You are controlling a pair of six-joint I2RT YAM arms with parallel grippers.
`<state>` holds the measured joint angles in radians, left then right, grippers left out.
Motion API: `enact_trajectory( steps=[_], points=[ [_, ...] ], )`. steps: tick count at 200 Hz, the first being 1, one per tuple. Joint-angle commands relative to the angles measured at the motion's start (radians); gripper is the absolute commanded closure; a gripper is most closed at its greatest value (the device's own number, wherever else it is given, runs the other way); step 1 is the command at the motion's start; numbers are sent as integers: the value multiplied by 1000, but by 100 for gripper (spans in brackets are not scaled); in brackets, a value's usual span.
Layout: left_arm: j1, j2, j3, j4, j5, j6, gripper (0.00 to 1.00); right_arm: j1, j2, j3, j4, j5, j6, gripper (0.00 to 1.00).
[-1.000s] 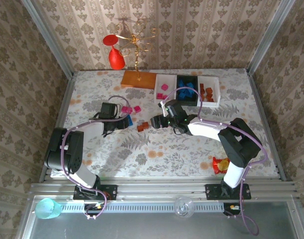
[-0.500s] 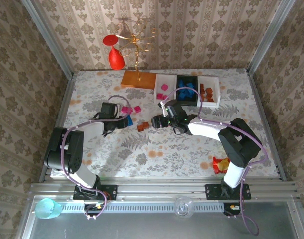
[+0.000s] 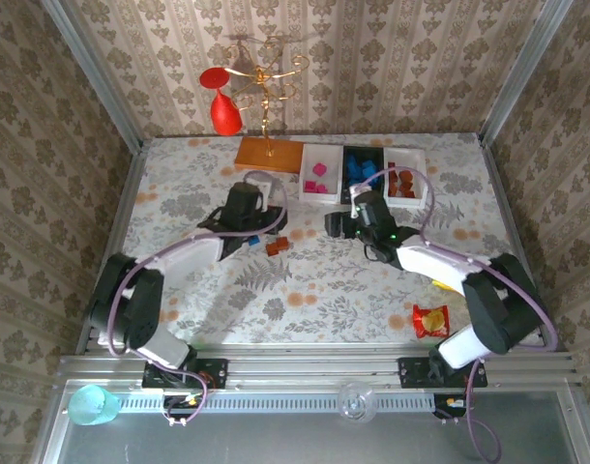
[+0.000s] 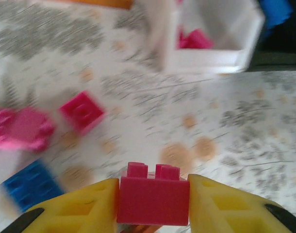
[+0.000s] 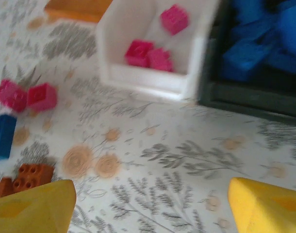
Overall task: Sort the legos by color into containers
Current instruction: Place the lego in the container.
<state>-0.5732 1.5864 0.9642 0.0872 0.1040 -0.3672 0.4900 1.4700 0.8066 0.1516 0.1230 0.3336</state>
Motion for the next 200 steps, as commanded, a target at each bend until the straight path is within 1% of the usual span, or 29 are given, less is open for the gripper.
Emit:
enact_trajectory(
  steps=[1,29,78,116,147,162,175,190,200],
  points=[
    [-24,99,125,24,10,-1,60,-2,-71,-69,51,92,55,15],
    [-45,242,289,0,19,19,60,-4,-140,-134,78,115,78,12],
    [-50,483,592,-72,53,43,61,-4,-164,-163,68,117,93,12],
    [-45,651,829,-153,47,48,60,-4,-182,-165,52,117,92,12],
    [-42,724,988,-218,103,31,48,-4,-189,-167,41,118,96,11],
    [-36,704,999,-228,123,34,43,-4,-194,-169,37,118,96,11],
    [-28,661,966,-231,128,48,41,-1,-200,-172,35,118,92,11],
    [-18,575,872,-215,116,68,41,11,-202,-172,41,122,74,11],
    [-9,502,766,-186,98,80,40,23,-199,-168,46,124,60,11]
  ],
)
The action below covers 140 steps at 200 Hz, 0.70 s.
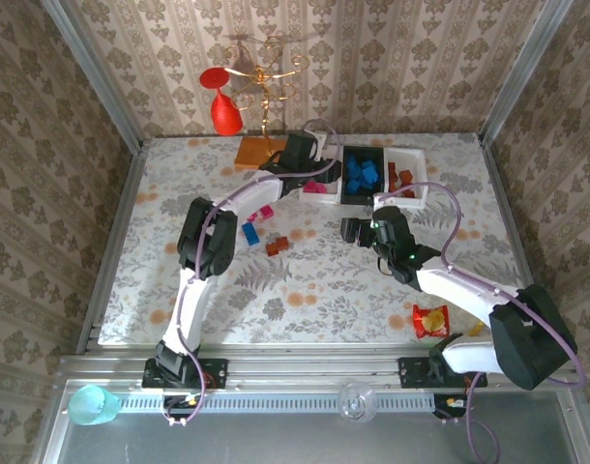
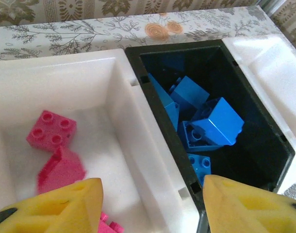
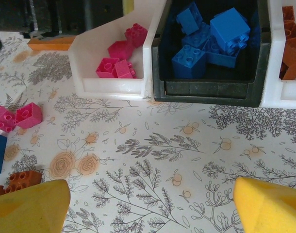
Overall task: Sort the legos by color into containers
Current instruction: Place the lego in the container, then pick up the lego from the middle-left of the table.
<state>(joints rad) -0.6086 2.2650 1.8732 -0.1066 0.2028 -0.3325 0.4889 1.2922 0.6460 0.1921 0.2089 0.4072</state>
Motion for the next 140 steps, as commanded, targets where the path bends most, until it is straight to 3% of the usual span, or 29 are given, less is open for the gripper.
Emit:
enact_trajectory(
  steps=[1,49,66,95,140],
  points=[
    [27,-188,-154,12,-3,45,40,25,-20,-7,6,37,-15,11],
    [145,-585,-743,170,-111,18,36,64,46,28,41,31,-37,11],
    [245,-667,-872,167,-126,7,35,71,79,42,62,23,-33,11],
    [337,-702,-953,128,-111,22,33,84,147,78,73,2,-25,11],
    [346,-658,-951,103,-77,29,32,91,162,99,54,4,-29,11]
  ],
)
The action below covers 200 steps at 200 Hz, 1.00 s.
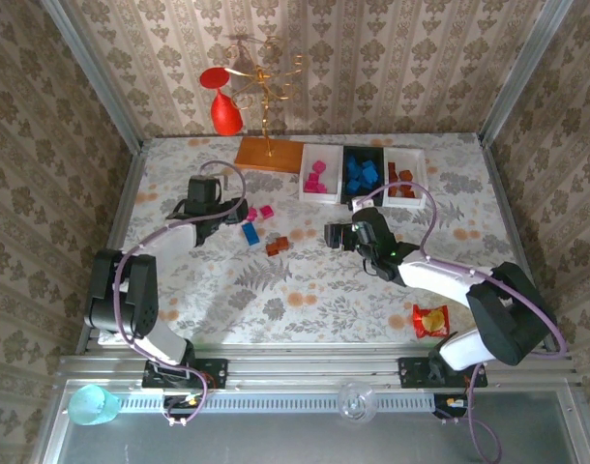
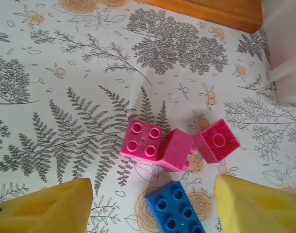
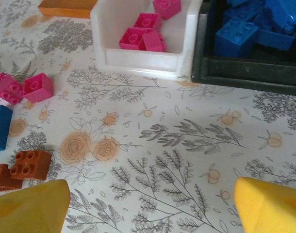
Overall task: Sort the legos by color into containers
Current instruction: Pick up the lego from the middle-left of the table.
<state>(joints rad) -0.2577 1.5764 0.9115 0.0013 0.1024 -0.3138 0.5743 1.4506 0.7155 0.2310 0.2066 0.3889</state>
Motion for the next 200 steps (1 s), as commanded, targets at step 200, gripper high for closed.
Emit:
enact_trajectory(
  steps=[200],
  points=[
    [-2,268,144,1,19,-10,45,5,19,30,-6,5,2,11]
  ],
)
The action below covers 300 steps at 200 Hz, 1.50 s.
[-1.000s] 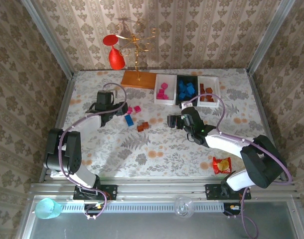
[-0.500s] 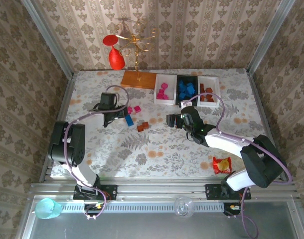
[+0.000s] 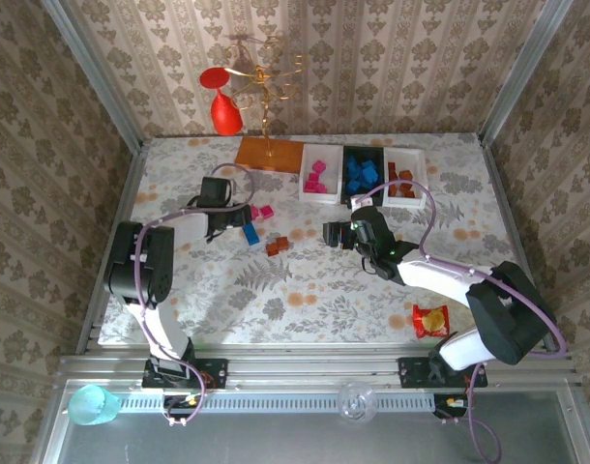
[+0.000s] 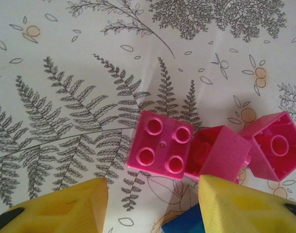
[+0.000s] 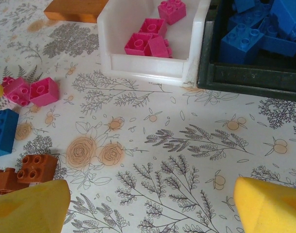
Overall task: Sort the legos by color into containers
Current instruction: Pick up the lego from the middle-left of the table.
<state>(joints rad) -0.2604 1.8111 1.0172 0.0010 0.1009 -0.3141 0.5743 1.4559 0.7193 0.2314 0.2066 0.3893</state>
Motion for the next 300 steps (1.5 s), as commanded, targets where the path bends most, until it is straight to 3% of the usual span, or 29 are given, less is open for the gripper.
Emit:
enact_trajectory(
  steps=[1,103,163,255,300],
  points=[
    [0,34,41,1,20,-9,45,4,13,26,-7,5,2,11],
    [4,123,121,-22,12,-2,44,6,1,17,-15,13,2,11],
    [8,144,133,-36,-13,8,51,6,13,20,-13,11,4,11],
    [9,181,158,-47,-15,10,53,6,14,19,-15,16,3,11],
    [-3,166,135,-59,-84,35,52,6,30,26,-10,14,4,11]
  ],
)
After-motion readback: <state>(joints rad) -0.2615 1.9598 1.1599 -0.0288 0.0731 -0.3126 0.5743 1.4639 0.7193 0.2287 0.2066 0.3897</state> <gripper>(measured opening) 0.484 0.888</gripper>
